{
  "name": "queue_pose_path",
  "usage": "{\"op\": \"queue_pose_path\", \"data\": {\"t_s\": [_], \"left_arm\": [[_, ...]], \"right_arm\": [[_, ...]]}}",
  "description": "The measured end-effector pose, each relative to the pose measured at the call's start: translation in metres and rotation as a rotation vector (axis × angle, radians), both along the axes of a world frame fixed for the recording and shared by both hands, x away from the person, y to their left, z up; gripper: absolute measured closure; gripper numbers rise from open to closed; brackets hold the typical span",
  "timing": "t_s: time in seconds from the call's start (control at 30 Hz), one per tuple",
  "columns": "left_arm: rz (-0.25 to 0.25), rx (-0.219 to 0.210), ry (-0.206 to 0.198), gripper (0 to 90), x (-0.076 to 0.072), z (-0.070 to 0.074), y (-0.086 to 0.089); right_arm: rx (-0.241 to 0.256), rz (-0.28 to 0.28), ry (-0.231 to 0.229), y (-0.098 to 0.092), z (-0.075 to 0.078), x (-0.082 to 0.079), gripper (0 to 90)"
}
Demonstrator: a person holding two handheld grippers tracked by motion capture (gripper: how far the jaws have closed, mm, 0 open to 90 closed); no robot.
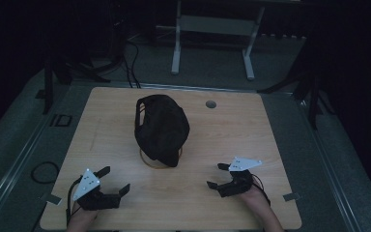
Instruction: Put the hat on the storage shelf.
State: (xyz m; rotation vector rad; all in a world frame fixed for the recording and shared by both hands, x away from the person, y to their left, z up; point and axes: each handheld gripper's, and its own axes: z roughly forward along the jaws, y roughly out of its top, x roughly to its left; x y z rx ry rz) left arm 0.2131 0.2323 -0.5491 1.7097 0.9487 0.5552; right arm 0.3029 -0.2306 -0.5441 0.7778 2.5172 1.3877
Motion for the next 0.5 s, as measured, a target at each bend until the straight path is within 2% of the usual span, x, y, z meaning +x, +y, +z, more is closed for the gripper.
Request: {"op": "queue_pose_path", "data": {"t_s": [0.17, 0.23, 0.5], "left_arm": [[-0.009, 0.003, 0.007, 2.5, 0.000, -0.001, -0.001], [-0.009, 0.004, 0.006, 2.5, 0.000, -0.001, -0.002], [-0.011, 0.006, 0.007, 2.5, 0.000, -0.001, -0.002]], "right_arm": [[-0.007, -0.016, 0.000, -0.010, 0.000, -0.008, 13.9], [-0.022, -0.025, -0.017, -0.014, -0.001, -0.011, 13.9], [0.001, -0.075, -0.024, -0.029, -0.002, -0.019, 13.9]]}}
